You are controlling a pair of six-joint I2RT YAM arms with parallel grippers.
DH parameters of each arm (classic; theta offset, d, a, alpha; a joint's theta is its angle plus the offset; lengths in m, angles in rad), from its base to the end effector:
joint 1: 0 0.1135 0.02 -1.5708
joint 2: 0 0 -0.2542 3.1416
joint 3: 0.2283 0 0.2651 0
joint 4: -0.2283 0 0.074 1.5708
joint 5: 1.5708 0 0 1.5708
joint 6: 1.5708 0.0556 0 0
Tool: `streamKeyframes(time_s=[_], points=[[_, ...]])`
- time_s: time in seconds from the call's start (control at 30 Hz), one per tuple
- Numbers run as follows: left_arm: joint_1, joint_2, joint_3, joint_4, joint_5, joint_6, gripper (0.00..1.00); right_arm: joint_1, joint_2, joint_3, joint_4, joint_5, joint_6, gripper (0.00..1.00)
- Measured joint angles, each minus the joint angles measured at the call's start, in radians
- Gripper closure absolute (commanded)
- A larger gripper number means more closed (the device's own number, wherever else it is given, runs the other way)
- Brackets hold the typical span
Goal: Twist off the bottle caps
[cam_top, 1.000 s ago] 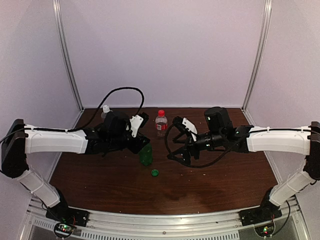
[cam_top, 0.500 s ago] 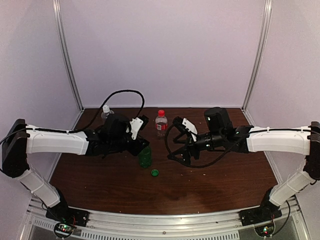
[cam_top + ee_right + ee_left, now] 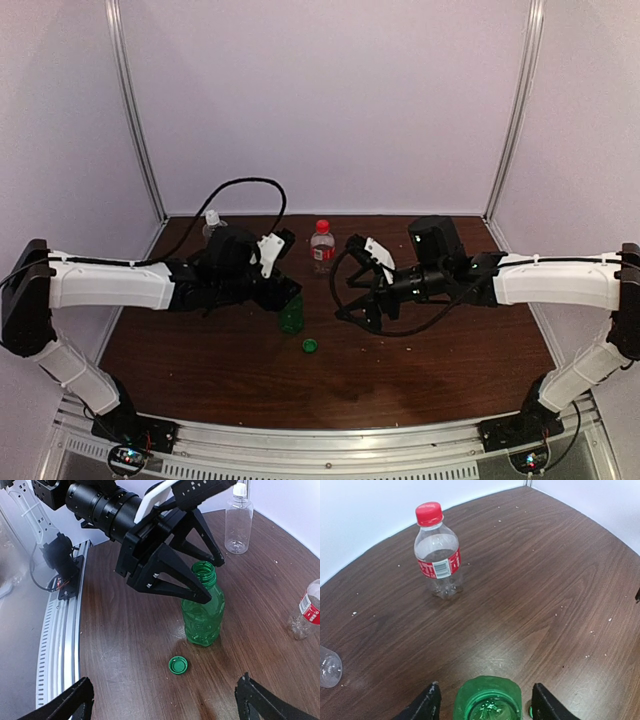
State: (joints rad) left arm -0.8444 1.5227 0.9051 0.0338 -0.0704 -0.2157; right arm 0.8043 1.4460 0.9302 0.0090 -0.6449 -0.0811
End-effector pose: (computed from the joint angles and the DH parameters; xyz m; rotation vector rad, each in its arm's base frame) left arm 0.2427 -0.2673 0.1954 0.6412 2.1069 -0.5319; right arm 0.2160 0.2725 0.2331 -1.2811 1.7320 1.1007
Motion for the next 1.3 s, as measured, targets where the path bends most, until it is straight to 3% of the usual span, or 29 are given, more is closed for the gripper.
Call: streamKeyframes(time_s=[0.2,0.43,0.73,1.3], points=[[0.000,-0.096,0.000,-0.008,-0.018,-0.002,0.12,0.000,-0.001,0.000,-0.001,0.000,0.000,0.00],[0.023,-0.216,0.029,-0.074,-0.076,-0.003,0.10,0.000,-0.001,0.000,-0.002,0.010,0.001,0.00],[0.172,-0.234,0.150,-0.207,-0.218,-0.003,0.07,0.000,-0.006,0.000,-0.003,0.018,0.001,0.00],[0.458,0.092,0.427,-0.294,-0.223,-0.001,0.14,-0.001,-0.029,0.000,-0.044,0.018,-0.019,0.00]])
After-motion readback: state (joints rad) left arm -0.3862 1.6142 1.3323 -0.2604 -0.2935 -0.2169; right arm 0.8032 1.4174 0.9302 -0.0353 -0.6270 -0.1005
